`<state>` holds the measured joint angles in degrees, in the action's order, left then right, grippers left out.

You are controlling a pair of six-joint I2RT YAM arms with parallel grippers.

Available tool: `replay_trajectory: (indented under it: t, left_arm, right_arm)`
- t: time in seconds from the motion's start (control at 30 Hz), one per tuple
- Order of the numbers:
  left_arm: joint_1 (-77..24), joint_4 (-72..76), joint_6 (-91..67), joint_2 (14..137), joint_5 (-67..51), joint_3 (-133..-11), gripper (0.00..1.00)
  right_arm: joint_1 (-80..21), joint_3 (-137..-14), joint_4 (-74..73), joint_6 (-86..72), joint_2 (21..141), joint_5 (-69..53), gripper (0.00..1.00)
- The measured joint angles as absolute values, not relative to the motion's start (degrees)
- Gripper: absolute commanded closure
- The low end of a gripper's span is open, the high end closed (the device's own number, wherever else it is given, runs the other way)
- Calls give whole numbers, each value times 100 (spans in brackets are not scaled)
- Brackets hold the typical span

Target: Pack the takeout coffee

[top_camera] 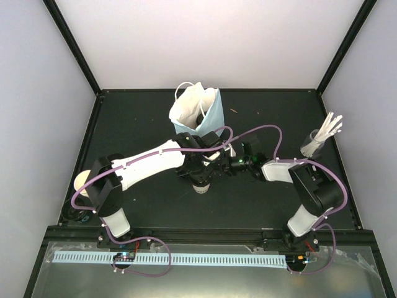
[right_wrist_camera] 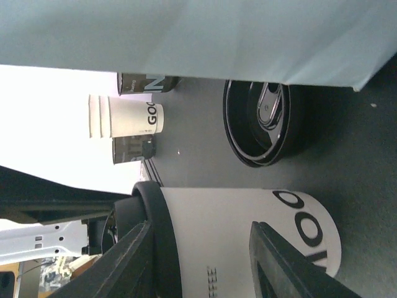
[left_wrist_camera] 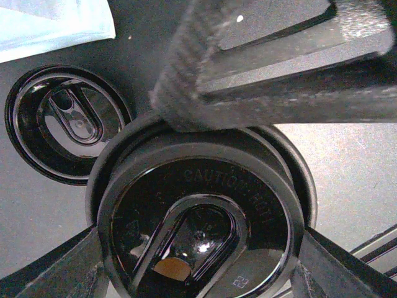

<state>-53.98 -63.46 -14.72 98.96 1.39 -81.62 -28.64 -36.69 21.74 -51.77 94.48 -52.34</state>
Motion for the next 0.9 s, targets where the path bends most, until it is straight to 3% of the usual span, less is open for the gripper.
replay_trajectory:
  t: [0.9]
  left_arm:
    - [-5398, -6333, -1343, 9896, 134, -8156, 28]
  right_arm:
    - [-3330, -4045, 3662, -5304, 10457, -4864, 56]
